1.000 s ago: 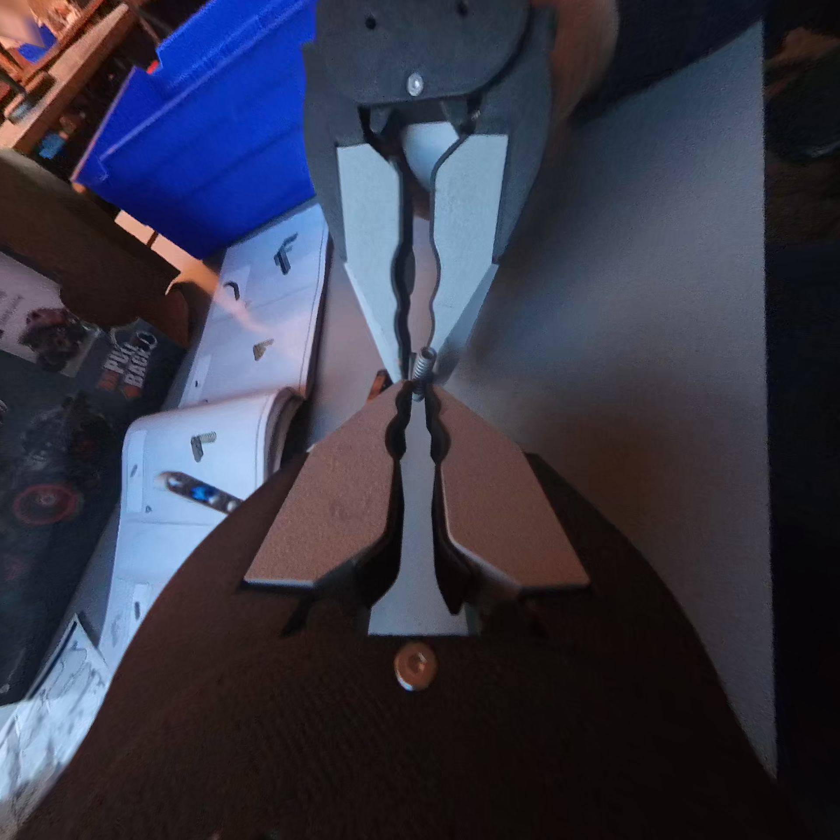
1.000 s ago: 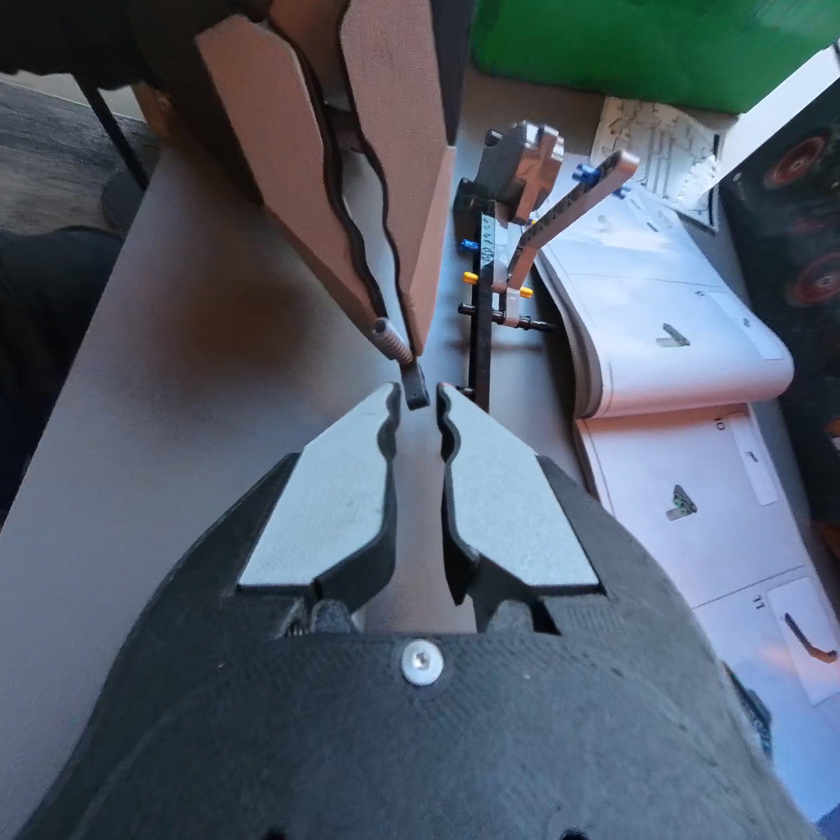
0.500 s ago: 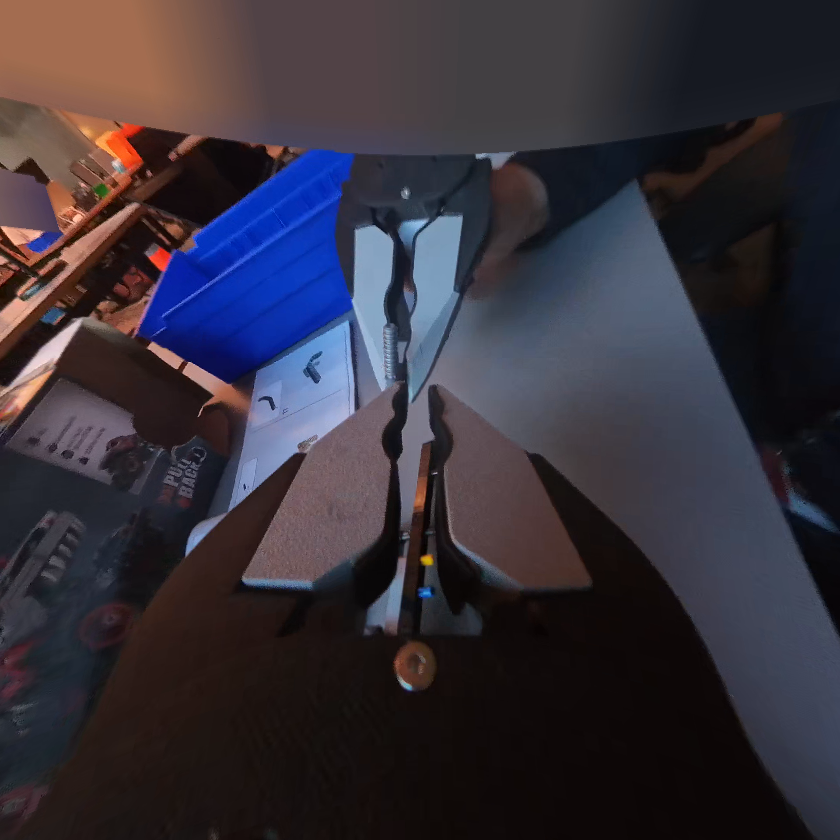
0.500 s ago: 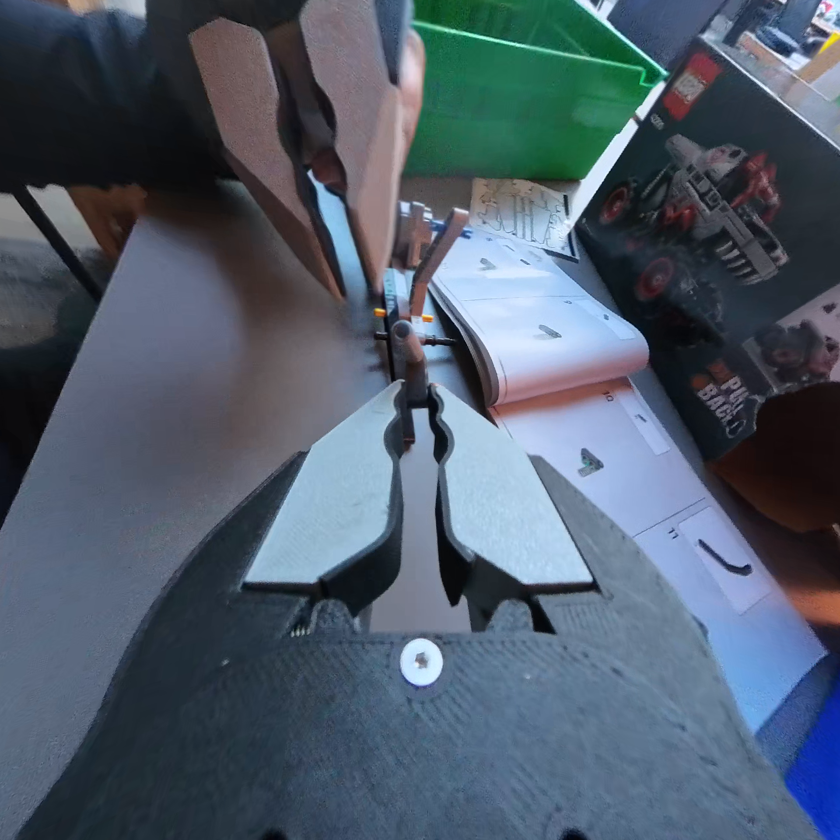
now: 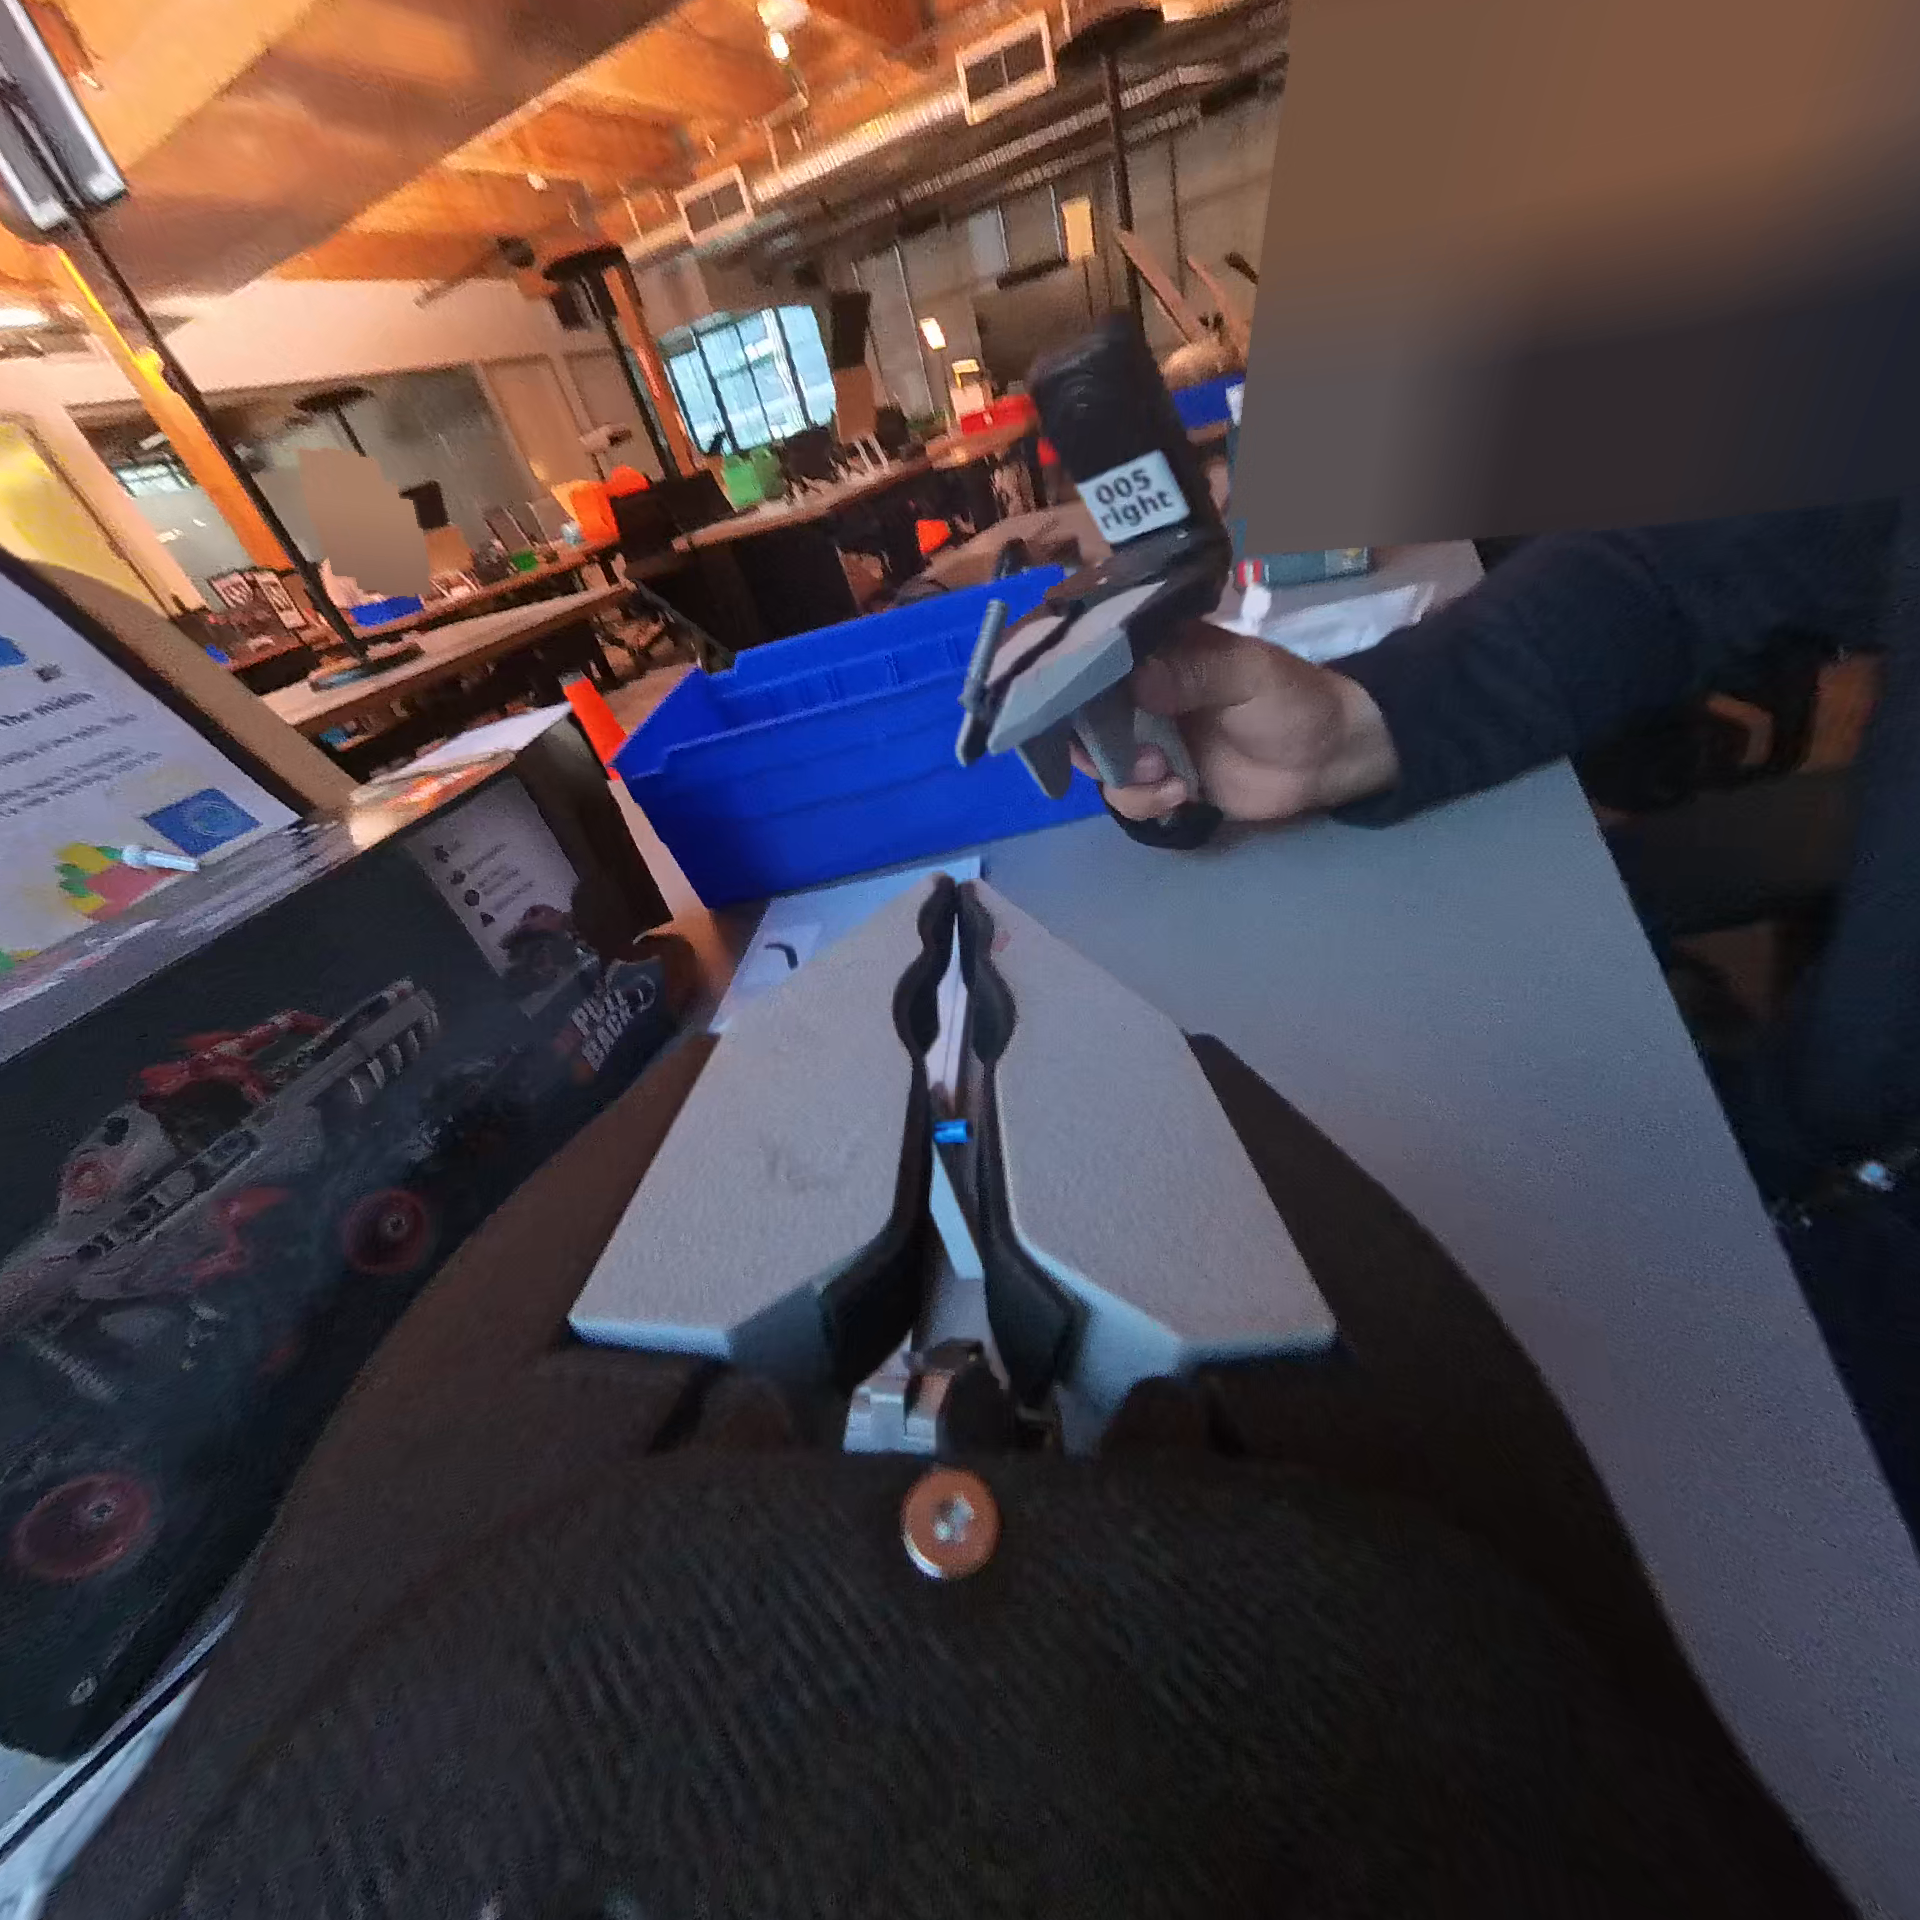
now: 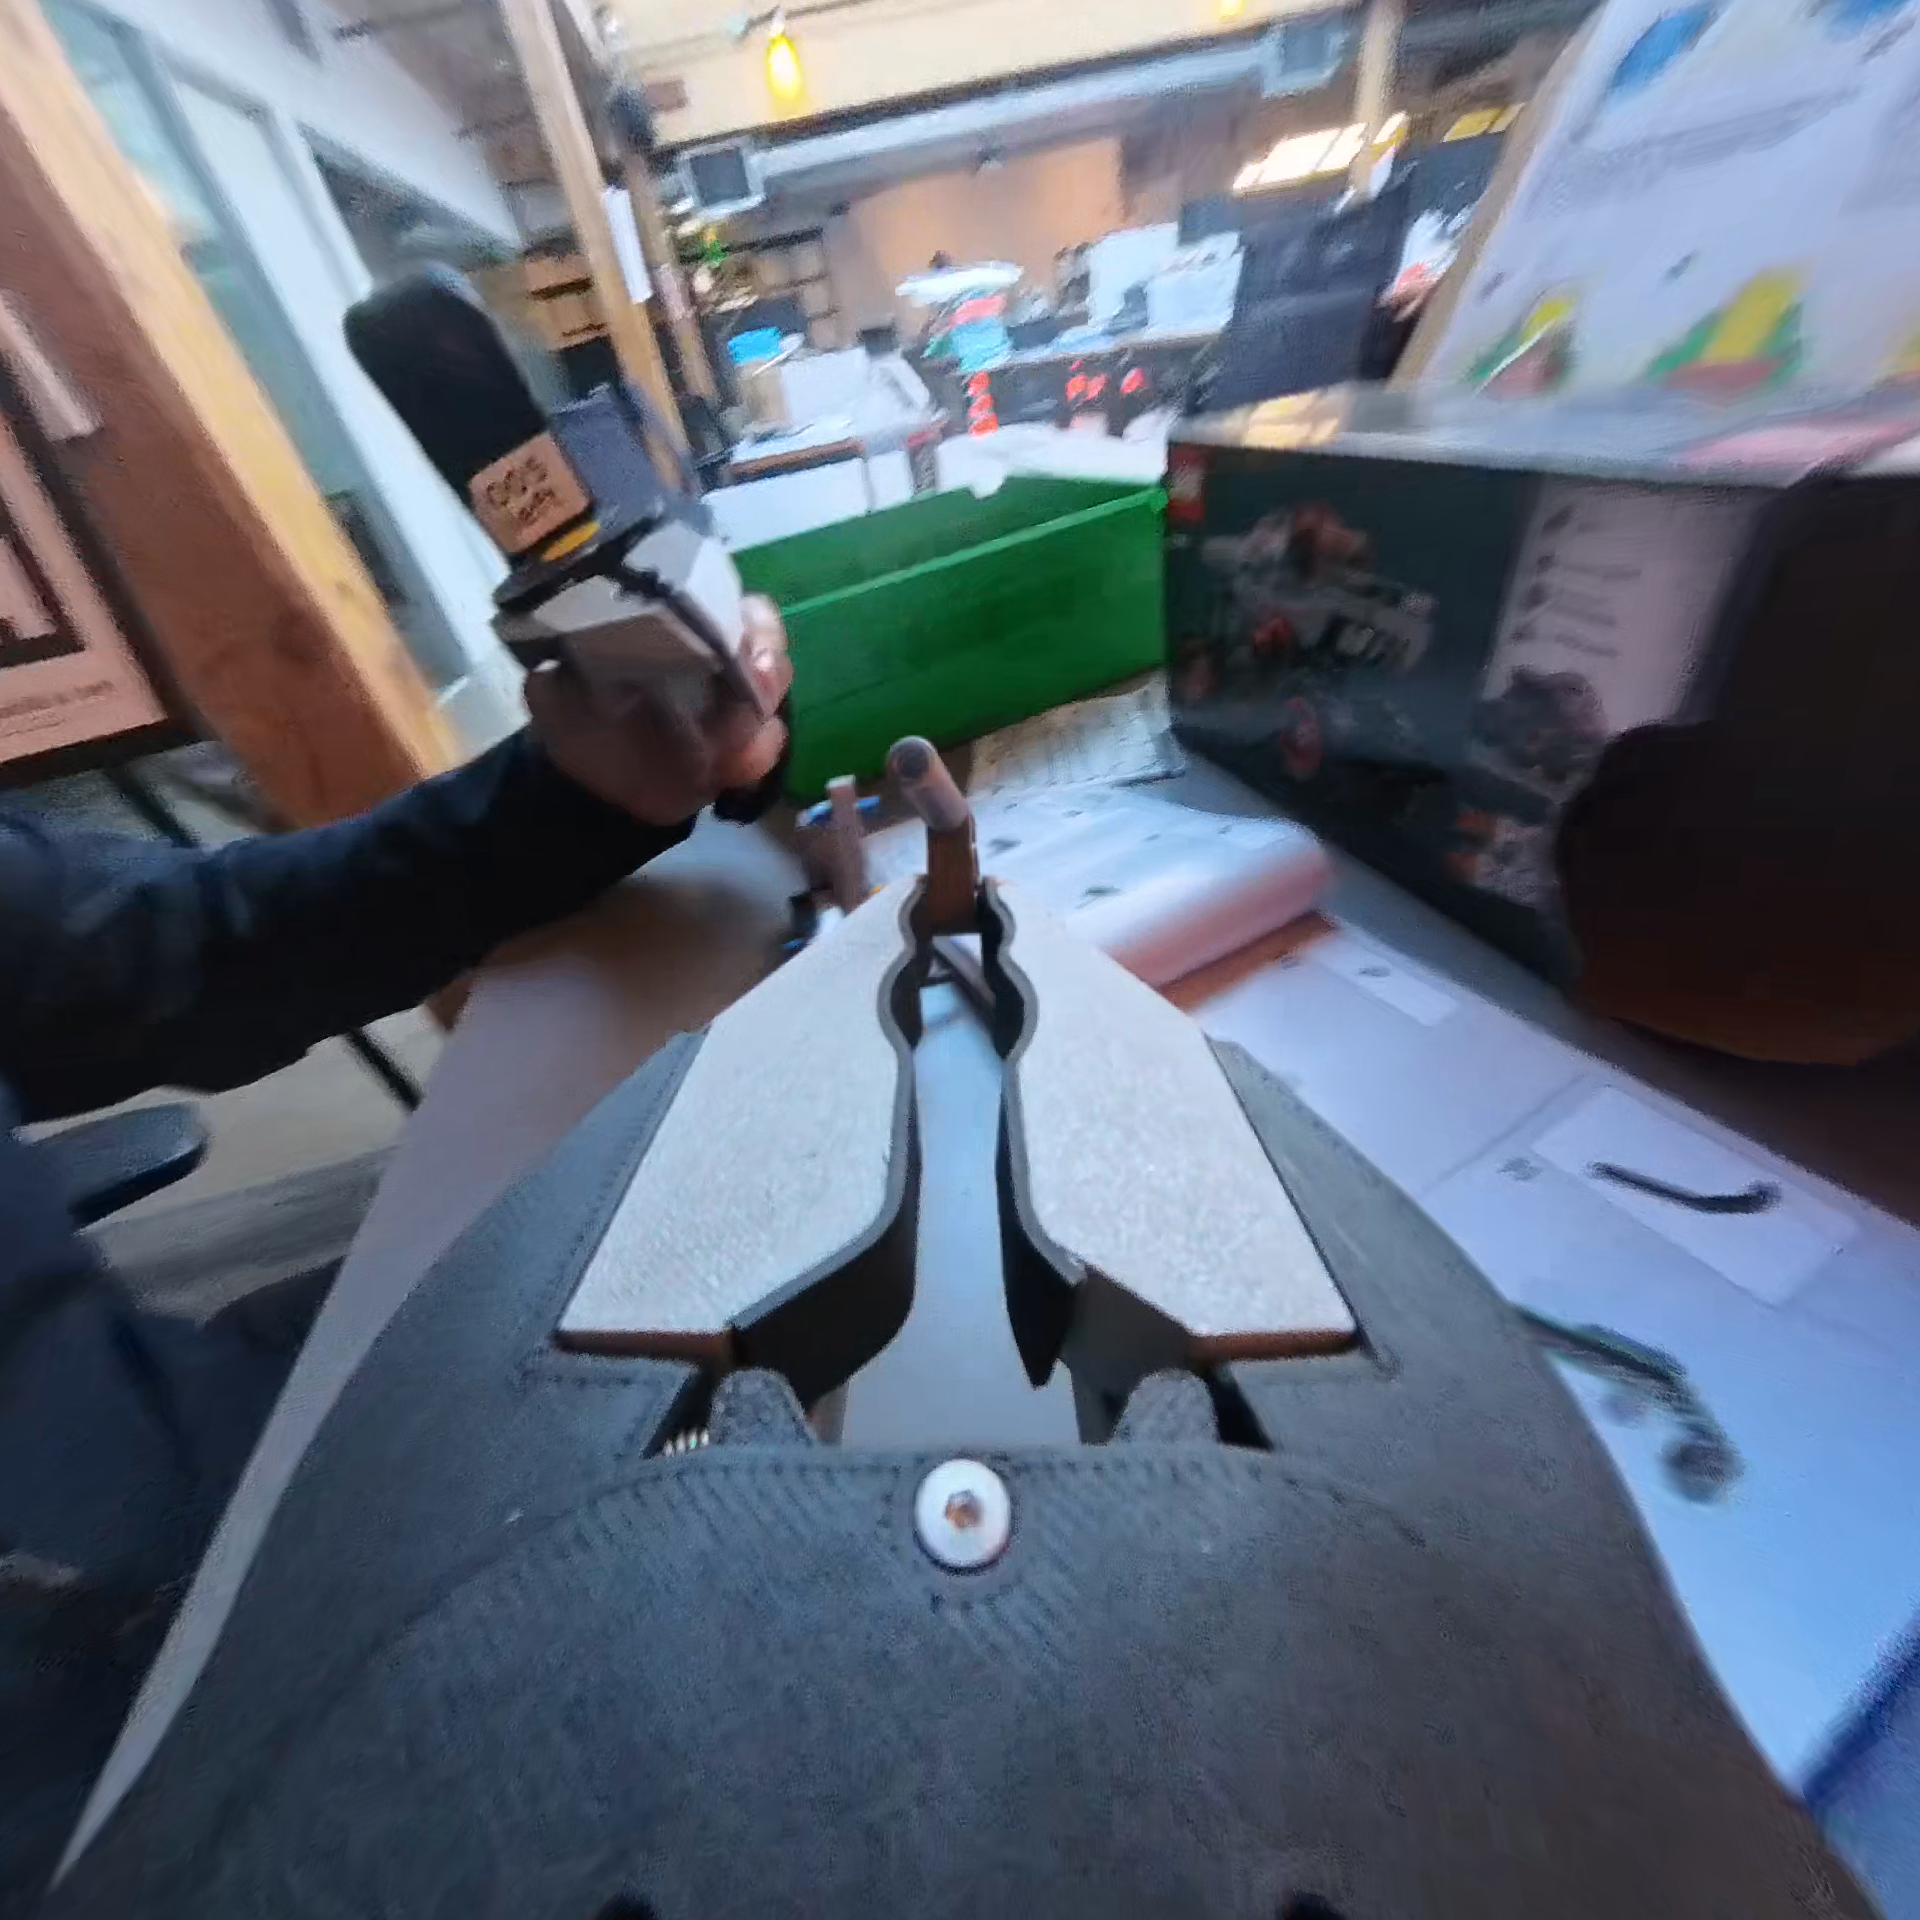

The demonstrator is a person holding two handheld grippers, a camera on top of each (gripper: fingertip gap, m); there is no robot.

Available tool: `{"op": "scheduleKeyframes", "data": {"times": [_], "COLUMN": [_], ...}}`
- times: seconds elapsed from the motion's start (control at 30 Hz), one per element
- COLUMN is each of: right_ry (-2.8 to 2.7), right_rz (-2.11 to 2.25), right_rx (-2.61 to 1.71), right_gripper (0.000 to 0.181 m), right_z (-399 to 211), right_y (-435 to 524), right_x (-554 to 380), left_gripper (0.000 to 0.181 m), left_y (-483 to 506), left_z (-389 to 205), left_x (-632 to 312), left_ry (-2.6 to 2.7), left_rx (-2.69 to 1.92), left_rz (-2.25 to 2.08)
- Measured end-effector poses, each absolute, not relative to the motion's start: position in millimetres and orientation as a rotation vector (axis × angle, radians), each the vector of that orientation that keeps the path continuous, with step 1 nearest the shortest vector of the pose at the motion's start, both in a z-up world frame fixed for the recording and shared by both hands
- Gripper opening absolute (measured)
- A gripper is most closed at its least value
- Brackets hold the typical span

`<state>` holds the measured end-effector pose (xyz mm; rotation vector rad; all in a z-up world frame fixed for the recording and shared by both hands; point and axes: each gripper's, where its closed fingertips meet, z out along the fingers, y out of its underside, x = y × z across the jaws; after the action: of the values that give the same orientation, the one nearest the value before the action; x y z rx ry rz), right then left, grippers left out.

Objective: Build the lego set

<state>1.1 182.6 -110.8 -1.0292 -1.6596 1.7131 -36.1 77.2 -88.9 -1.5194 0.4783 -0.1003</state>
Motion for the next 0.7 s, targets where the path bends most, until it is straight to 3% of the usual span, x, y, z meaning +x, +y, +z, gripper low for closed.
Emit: {"op": "scheduleKeyframes", "data": {"times": [0.27,0.7], "right_ry": [-1.371,-1.629], "right_rz": [1.330,0.877], "right_rx": [-0.810,-0.607], "right_gripper": [0.006,0.006], "right_z": [-33,-94], "right_y": [229,180], "right_x": [33,12], "left_gripper": [0.000,0.000], "left_y": [75,77], "left_z": [-87,-99], "left_x": [-62,-61], "left_ry": [0.348,0.330], "left_rx": [-1.505,-1.550], "left_rz": [0.018,0.043]}}
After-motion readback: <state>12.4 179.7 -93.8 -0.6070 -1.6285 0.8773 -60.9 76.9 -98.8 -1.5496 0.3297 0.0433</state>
